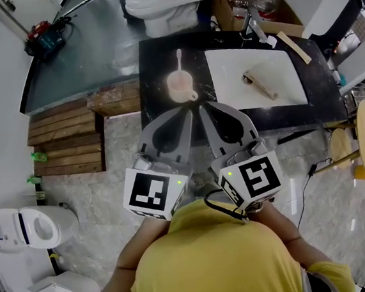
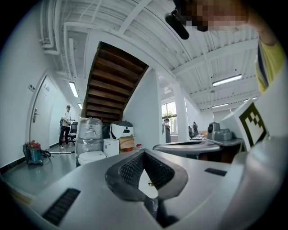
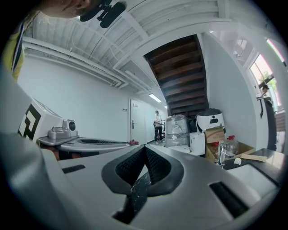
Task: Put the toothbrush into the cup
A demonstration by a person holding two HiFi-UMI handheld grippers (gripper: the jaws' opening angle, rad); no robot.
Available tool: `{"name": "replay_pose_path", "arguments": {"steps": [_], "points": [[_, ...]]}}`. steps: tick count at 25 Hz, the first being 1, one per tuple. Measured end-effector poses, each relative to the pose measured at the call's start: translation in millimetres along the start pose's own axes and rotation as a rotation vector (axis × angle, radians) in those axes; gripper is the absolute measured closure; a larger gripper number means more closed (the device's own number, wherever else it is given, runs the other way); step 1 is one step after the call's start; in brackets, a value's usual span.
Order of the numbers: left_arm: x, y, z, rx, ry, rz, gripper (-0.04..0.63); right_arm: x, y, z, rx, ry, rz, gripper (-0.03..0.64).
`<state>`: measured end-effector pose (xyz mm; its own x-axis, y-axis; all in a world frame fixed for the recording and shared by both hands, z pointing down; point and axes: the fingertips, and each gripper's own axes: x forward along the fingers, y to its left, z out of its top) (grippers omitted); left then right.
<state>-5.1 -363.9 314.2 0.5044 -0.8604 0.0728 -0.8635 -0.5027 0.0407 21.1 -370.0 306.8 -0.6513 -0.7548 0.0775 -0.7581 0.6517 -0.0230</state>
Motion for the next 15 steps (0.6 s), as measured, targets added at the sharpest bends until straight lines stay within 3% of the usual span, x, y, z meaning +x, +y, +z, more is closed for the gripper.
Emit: {"name": "replay_pose_path", "arguments": {"steps": [15], "points": [[4.8, -5.2, 6.8, -0.003, -0.042, -0.031, 0.584, 0.3, 1.7, -1.4, -0.020, 0.002, 0.002, 0.601]]}}
